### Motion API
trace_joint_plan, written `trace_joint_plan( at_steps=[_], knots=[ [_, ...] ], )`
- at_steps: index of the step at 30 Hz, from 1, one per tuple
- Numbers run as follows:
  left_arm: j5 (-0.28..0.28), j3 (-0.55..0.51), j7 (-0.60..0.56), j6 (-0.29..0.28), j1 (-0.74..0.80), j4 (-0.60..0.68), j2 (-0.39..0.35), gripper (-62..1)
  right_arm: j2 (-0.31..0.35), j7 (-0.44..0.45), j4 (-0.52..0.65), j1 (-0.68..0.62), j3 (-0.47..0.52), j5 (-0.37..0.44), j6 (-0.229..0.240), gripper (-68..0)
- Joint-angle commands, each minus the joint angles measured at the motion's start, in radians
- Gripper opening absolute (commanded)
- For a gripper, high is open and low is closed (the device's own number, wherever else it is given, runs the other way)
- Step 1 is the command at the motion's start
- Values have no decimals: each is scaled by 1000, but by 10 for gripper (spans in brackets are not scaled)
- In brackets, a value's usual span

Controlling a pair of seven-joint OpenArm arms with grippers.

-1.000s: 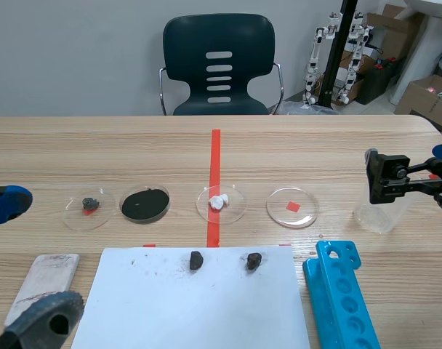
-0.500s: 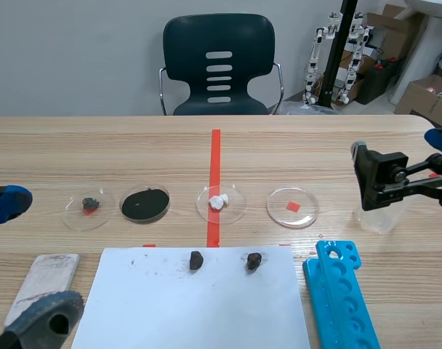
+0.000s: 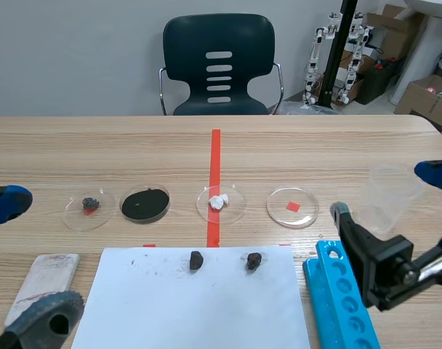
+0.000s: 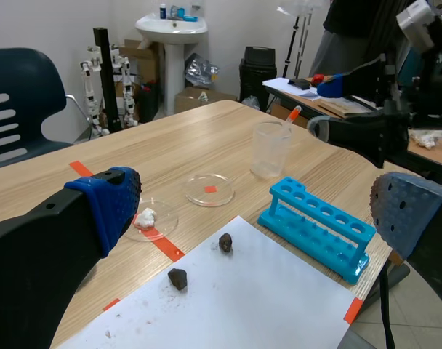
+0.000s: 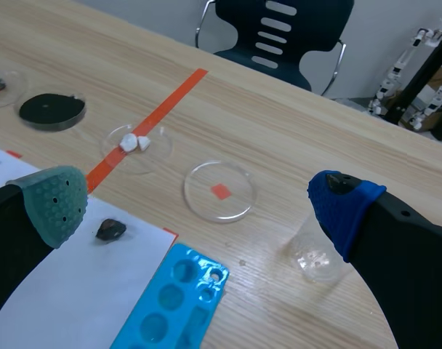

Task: Return to the home posture

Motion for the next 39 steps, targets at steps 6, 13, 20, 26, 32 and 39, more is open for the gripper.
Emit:
trace_joint_plan(
  at_steps=[6,13,20,26,32,39],
  knots=[
    [-7,3,-17,-2,0,9,8,14,15,190,1,-115,8,-90,-4,-35],
    [-7,3,-16,-2,0,9,8,14,15,325,1,-203,8,-135,-4,-35],
    [-7,3,-16,-2,0,9,8,14,15,418,2,-267,8,-172,-4,-35],
    [-7,3,-16,-2,0,9,8,14,15,471,11,-314,8,-198,-4,-35],
    [-7,3,-17,-2,0,9,8,14,15,490,19,-336,8,-227,-5,-35],
    [-7,3,-17,-2,0,9,8,14,15,536,19,-368,8,-232,-5,-35]
  ],
)
